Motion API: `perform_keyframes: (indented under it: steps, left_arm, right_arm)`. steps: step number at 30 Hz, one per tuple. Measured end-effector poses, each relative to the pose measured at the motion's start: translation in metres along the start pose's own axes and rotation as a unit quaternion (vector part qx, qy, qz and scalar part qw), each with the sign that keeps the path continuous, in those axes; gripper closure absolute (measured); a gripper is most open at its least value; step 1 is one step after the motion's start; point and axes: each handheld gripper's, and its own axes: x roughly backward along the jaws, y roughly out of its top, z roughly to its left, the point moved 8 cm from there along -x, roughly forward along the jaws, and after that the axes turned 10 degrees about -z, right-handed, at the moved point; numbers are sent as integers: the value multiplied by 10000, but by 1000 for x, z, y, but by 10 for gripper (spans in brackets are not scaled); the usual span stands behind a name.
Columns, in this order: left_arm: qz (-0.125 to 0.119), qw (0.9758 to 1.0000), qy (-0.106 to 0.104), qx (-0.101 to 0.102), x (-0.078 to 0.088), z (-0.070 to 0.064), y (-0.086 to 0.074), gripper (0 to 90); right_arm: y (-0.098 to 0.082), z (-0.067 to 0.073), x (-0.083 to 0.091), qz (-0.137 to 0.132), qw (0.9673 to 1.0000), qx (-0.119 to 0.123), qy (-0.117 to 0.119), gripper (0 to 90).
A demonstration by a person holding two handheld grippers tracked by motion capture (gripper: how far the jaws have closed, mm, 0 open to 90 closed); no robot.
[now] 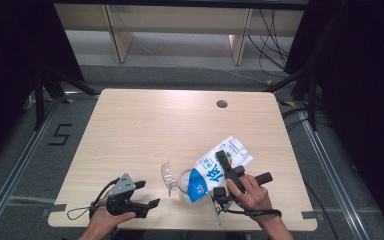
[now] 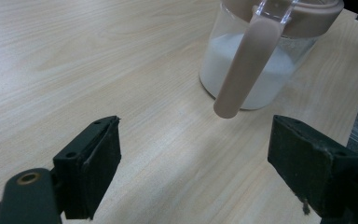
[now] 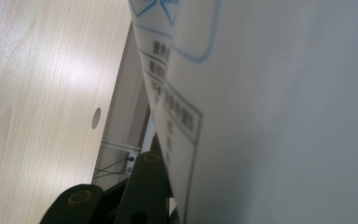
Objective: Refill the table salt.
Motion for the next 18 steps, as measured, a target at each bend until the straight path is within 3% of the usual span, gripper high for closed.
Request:
perform_keyframes:
  steps: [9, 10, 11, 13, 14, 16, 18]
  left_arm:
    - [17, 10000, 11, -14, 0, 1, 0, 167]
    - [16, 10000, 14, -16, 0, 1, 0, 167]
    - [28, 10000, -27, -12, 0, 1, 0, 167]
    - [21, 10000, -19, -14, 0, 1, 0, 167]
    - [27, 10000, -24, -6, 0, 0, 0, 167]
    - [5, 10000, -15, 21, 0, -1, 0, 167]
    - [29, 10000, -24, -11, 0, 1, 0, 167]
  right_arm:
    - [1, 4, 0, 15, 9986, -509, 107, 765]
    - [3, 1, -2, -83, 9990, -423, 106, 765]
    - [3, 6, -1, -74, 9973, -723, 65, 766]
    - [3, 5, -1, -56, 9972, -724, 195, 767]
    - [3, 0, -2, -148, 9979, -603, 208, 767]
    - [2, 2, -3, -167, 9958, -863, 253, 769]
    - [-2, 5, -2, -82, 9903, -1345, 336, 771]
